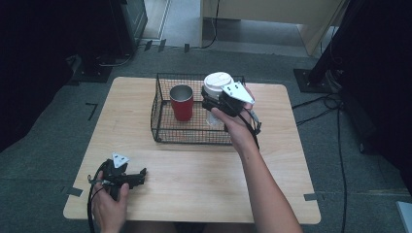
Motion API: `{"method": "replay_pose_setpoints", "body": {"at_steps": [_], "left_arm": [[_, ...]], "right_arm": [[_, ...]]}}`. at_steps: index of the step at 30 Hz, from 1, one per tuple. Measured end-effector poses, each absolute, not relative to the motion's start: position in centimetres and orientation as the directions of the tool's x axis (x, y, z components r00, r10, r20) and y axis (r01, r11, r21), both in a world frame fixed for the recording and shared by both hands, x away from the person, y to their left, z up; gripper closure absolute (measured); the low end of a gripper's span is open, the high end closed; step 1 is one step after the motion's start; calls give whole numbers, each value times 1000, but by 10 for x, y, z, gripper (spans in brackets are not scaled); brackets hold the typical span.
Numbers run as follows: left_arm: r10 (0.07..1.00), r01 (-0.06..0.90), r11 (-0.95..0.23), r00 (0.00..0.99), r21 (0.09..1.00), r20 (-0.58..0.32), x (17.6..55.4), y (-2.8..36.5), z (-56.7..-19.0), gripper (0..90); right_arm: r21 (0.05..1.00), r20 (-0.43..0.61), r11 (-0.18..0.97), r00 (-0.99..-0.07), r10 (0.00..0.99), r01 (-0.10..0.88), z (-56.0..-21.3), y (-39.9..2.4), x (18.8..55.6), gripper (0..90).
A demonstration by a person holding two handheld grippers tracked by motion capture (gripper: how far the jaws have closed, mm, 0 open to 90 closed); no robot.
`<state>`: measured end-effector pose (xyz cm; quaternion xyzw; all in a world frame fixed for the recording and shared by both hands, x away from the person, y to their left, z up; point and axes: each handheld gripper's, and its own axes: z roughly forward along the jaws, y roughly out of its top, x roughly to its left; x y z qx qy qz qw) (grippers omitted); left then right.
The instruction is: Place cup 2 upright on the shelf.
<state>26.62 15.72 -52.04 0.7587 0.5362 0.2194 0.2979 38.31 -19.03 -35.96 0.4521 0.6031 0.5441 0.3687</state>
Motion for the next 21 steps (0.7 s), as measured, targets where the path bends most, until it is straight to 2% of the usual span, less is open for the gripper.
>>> {"method": "replay_pose_setpoints", "body": {"at_steps": [9, 21], "left_arm": [[944, 684, -250, 329, 686, 16, 267, 157, -520, 0], [944, 684, -250, 329, 685, 15, 267, 157, -520, 0]], "right_arm": [[987, 64, -28, -232, 971, 158, -380, -192, 412, 158], [989, -1, 32, -212, 977, 142, -408, -183, 436, 158]]}}
